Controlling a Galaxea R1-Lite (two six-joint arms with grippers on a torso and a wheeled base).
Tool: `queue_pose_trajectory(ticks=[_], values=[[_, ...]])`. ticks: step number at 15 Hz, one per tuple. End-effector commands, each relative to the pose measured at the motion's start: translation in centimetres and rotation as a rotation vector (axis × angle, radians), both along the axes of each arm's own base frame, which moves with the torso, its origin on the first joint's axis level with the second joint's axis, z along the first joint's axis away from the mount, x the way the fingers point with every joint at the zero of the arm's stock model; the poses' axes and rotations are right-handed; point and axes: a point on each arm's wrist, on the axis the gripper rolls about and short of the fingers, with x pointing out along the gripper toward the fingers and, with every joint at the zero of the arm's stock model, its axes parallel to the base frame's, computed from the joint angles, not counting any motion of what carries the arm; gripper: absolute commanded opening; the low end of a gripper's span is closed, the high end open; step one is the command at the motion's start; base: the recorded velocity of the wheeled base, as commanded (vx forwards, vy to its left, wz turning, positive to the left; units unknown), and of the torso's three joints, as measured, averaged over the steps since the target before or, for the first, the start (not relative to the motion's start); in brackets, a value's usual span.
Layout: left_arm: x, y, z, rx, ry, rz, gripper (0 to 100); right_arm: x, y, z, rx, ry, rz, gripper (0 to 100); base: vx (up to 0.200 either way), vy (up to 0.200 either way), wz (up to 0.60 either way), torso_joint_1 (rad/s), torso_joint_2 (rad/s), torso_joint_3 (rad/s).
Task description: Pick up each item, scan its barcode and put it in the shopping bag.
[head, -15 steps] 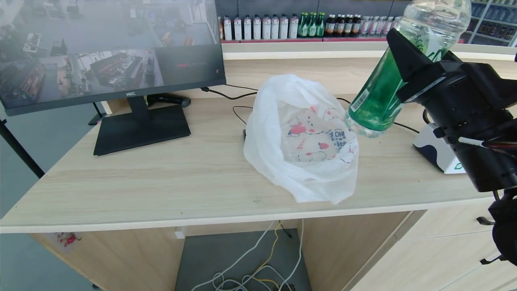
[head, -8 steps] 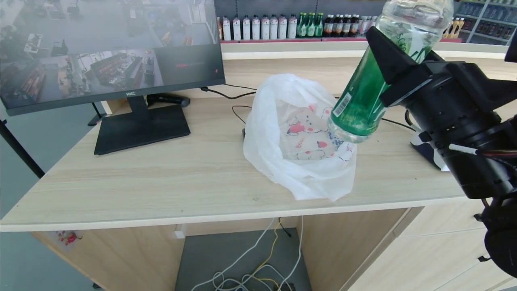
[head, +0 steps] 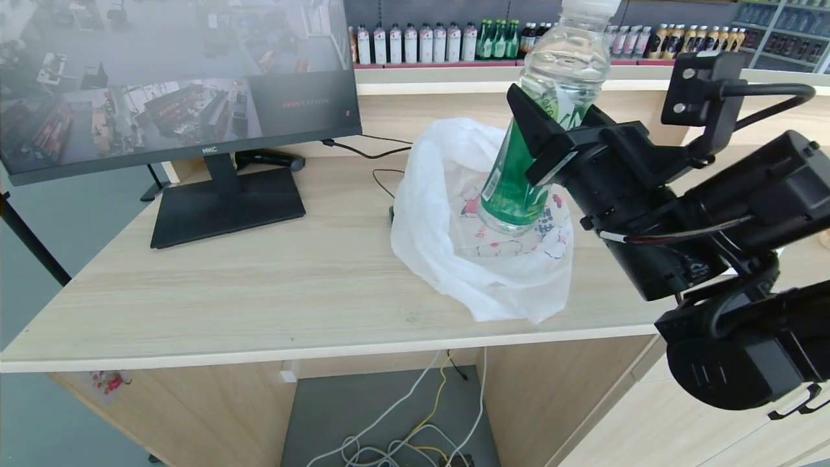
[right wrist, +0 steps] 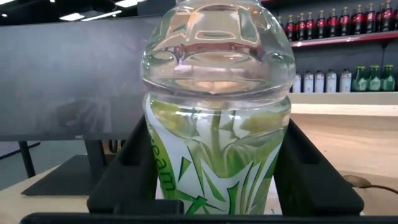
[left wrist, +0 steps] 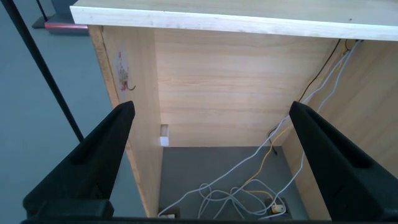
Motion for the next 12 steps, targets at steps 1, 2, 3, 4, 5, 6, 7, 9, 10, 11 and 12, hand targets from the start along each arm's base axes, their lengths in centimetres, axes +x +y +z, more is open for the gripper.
queue_pose_trajectory(ticks=[1, 2, 3, 4, 5, 6, 7, 9, 10, 11, 12], values=[[0.0, 0.0, 0.0, 0.000, 0.000, 0.001, 100, 2.1, 1.3, -1.8, -0.022, 0.029, -0.006, 0, 0.000, 0.000, 0.00, 0.000, 0.00, 0.000], [0.0, 0.0, 0.0, 0.002, 0.000, 0.001, 100, 2.7, 1.7, -2.0, -0.022, 0.029, -0.004, 0, 0.000, 0.000, 0.00, 0.000, 0.00, 0.000], [0.0, 0.0, 0.0, 0.000, 0.000, 0.001, 100, 3.2, 2.0, -2.4, -0.023, 0.032, -0.009, 0, 0.000, 0.000, 0.00, 0.000, 0.00, 0.000], [0.0, 0.0, 0.0, 0.000, 0.000, 0.001, 100, 3.8, 2.2, -2.6, -0.028, 0.031, -0.017, 0, 0.000, 0.000, 0.00, 0.000, 0.00, 0.000], [0.0, 0.0, 0.0, 0.002, 0.000, 0.001, 100, 4.1, 2.5, -2.9, -0.033, 0.030, -0.018, 0, 0.000, 0.000, 0.00, 0.000, 0.00, 0.000], [0.0, 0.0, 0.0, 0.002, 0.000, 0.001, 100, 4.4, 2.9, -3.3, -0.037, 0.035, -0.013, 0, 0.000, 0.000, 0.00, 0.000, 0.00, 0.000], [0.0, 0.0, 0.0, 0.002, 0.000, 0.001, 100, 4.7, 3.3, -3.6, -0.041, 0.038, -0.009, 0, 0.000, 0.000, 0.00, 0.000, 0.00, 0.000], [0.0, 0.0, 0.0, 0.002, 0.000, 0.001, 100, 5.3, 3.7, -4.1, -0.043, 0.038, -0.009, 0, 0.000, 0.000, 0.00, 0.000, 0.00, 0.000], [0.0, 0.0, 0.0, 0.002, 0.000, 0.001, 100, 5.5, 3.9, -4.4, -0.048, 0.042, -0.007, 0, 0.000, 0.000, 0.00, 0.000, 0.00, 0.000], [0.0, 0.0, 0.0, 0.000, 0.000, 0.001, 100, 5.7, 4.0, -4.8, -0.055, 0.051, -0.006, 0, 0.000, 0.000, 0.00, 0.000, 0.00, 0.000], [0.0, 0.0, 0.0, 0.000, 0.000, 0.001, 100, 5.7, 4.0, -4.9, -0.055, 0.052, -0.006, 0, 0.000, 0.000, 0.00, 0.000, 0.00, 0.000]])
